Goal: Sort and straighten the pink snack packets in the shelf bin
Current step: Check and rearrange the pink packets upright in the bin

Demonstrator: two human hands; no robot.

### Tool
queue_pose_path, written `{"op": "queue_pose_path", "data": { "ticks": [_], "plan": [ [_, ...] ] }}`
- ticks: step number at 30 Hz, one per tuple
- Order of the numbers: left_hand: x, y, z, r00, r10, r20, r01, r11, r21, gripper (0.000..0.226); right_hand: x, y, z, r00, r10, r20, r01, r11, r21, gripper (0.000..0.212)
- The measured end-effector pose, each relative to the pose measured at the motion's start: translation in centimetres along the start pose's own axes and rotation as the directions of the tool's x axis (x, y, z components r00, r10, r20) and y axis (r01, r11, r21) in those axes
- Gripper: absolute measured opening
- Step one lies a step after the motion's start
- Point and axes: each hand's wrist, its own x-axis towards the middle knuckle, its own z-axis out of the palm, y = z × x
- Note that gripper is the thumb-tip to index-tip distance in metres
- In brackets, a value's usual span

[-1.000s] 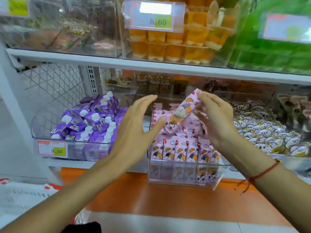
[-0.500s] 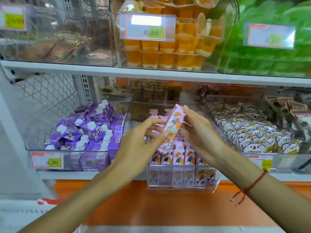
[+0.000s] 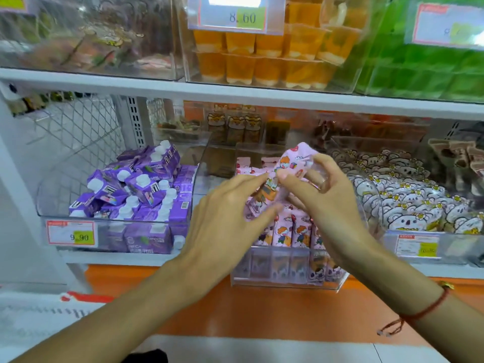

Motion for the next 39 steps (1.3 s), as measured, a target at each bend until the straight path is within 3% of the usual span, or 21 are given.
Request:
{"op": "queue_pose_path", "data": {
  "ticks": [5,9,12,16,19,21,23,27,31,34,39],
  "plan": [
    [0.4,-0.5,-0.5,0.997,-0.070,-0.034,0.065,0.988,-0.142,0.039,0.3,-0.5,-0.6,0.979,0.043,0.199,-0.031,0.998,-0.063,0.038],
    [0.2,-0.1,0.0,0.997,-0.073,-0.009,0.070,0.973,-0.221,0.029,-0.1,-0.2,-0.3,0.989,-0.117,0.094,0.135,0.967,-0.218,0.035],
    [0.2,0.1,0.3,0.996,-0.089,-0.016,0.080,0.951,-0.298,0.037,-0.5,-0.1,-0.3,0.989,-0.143,0.031,0.147,0.965,-0.219,0.027],
    [0.8,0.4,-0.1,0.978,-0.178,0.112,0.211,0.837,-0.505,0.028,-0.3,-0.7,-1.0,0.999,0.006,0.049,0.003,0.982,-0.187,0.018],
    [1.0,0.6,0.0,0.919,-0.275,0.281,0.393,0.670,-0.630,0.018,-0.1,-0.8,-1.5,0.994,0.102,0.032,-0.093,0.976,-0.198,0.020],
    [0.9,0.8,0.2,0.864,-0.321,0.387,0.503,0.580,-0.641,0.019,0.0,-0.6,-1.8,0.987,0.160,0.024,-0.153,0.971,-0.182,0.022],
    [0.8,0.8,0.3,0.839,-0.336,0.429,0.544,0.558,-0.627,0.019,0.0,-0.5,-1.9,0.977,0.209,0.032,-0.202,0.966,-0.160,0.025],
    [0.7,0.6,0.2,0.846,-0.326,0.422,0.531,0.574,-0.623,0.022,0.0,-0.7,-1.9,0.977,0.203,0.059,-0.190,0.967,-0.169,0.027],
    [0.7,0.4,0.1,0.914,-0.203,0.350,0.391,0.671,-0.631,0.034,-0.2,-1.3,-1.9,0.986,0.068,0.156,-0.029,0.970,-0.240,0.035],
    [0.9,0.1,0.0,0.928,-0.132,0.350,0.350,0.634,-0.689,0.038,-0.4,-1.7,-1.8,0.977,-0.062,0.203,0.112,0.963,-0.247,0.041],
    [0.8,-0.4,-0.1,0.934,-0.064,0.350,0.308,0.638,-0.705,0.038,-0.4,-1.6,-2.1,0.964,-0.090,0.249,0.147,0.964,-0.221,0.043]
  ]
}}
